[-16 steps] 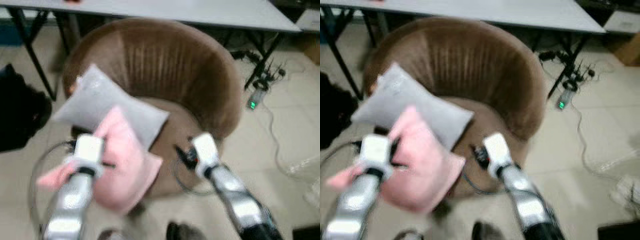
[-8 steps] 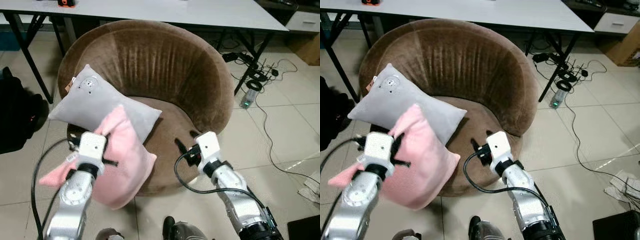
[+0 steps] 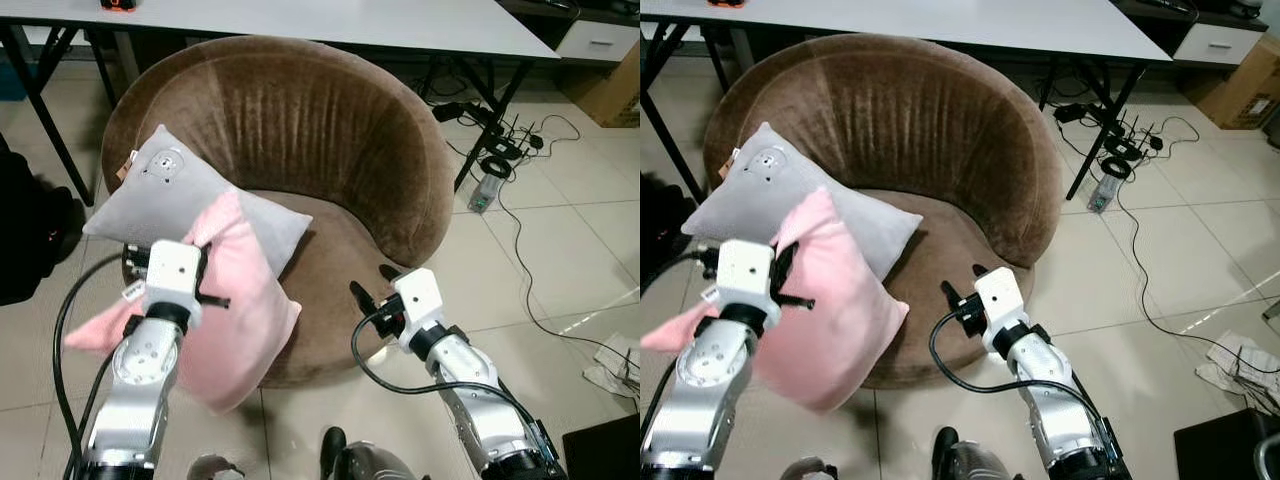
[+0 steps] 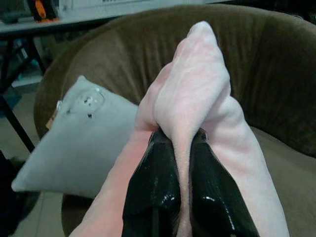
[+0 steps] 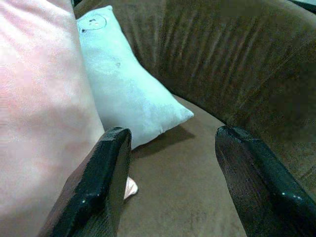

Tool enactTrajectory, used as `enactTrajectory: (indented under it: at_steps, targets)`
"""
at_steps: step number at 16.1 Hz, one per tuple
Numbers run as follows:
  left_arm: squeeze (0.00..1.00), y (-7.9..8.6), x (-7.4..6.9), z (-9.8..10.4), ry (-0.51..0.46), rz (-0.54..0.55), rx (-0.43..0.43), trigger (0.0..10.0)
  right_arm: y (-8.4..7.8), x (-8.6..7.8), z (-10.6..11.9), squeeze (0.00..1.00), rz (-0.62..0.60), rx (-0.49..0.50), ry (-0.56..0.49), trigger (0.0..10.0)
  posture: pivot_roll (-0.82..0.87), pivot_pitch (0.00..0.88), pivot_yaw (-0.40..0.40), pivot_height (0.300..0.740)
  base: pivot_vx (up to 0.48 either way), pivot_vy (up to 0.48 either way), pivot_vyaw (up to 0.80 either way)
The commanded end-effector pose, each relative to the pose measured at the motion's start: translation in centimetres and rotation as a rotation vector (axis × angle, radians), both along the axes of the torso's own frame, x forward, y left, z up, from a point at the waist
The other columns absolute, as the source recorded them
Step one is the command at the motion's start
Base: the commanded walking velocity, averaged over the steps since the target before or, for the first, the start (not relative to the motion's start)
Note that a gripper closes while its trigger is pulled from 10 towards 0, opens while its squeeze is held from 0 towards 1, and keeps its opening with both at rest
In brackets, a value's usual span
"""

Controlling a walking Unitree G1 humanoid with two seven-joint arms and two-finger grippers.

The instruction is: Move the pillow to the sofa from floor

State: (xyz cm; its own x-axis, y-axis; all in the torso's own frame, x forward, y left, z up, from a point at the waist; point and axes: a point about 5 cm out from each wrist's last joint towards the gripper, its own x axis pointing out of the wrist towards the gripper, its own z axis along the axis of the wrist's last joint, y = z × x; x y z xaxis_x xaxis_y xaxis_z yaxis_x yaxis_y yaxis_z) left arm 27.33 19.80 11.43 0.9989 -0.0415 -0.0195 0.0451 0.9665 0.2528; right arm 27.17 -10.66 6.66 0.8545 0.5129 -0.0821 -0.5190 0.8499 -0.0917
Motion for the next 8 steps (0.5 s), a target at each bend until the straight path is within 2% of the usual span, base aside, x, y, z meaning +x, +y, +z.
enactTrajectory:
  at_steps: [1, 8]
  targets:
    - [0.00, -0.8, 0.5, 2.3, -0.091, -0.018, 0.024, 10.0, -0.4, 0.0, -0.1, 0.00, -0.004, 0.000, 0.006, 10.0, 0.14, 0.115, -0.116, 0.740, 0.480, 0.000, 0.00]
    - [0.00, -1.3, 1.3, 4.3, -0.136, -0.052, 0.054, 10.0, 0.1, 0.0, -0.7, 0.00, 0.011, -0.008, 0.040, 10.0, 0.14, 0.112, -0.107, 0.740, 0.480, 0.000, 0.00]
